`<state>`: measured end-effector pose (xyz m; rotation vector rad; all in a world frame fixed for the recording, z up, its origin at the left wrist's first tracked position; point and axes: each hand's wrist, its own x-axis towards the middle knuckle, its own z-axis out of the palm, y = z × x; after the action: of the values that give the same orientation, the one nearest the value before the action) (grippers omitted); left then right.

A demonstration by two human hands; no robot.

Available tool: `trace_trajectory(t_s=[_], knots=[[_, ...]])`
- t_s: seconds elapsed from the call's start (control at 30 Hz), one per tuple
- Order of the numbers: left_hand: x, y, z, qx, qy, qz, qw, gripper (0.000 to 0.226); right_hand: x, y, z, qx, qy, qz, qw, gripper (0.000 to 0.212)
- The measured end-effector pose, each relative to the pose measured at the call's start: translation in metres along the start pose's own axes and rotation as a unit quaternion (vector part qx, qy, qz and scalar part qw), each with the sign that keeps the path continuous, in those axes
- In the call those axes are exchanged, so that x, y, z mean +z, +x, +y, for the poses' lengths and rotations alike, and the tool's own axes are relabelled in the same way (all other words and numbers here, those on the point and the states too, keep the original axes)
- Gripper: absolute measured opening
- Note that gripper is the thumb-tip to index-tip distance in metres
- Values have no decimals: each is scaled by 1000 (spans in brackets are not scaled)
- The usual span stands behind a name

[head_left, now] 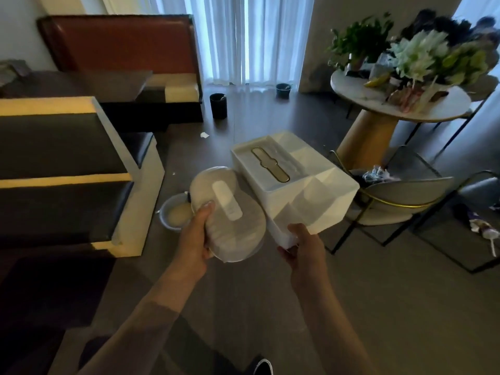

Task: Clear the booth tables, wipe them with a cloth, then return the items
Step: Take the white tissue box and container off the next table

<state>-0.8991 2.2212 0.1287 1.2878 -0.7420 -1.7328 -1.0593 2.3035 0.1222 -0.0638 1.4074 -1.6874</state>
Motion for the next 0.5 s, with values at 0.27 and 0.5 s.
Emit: trace_trajectory(t_s=[0.27,0.5], knots=[[45,160,69,7,-9,14,1000,27,107,145,-40,3,-18,-12,1000,37],[83,326,130,4,35,-42,999,35,204,266,-67,-7,12,40,999,30]])
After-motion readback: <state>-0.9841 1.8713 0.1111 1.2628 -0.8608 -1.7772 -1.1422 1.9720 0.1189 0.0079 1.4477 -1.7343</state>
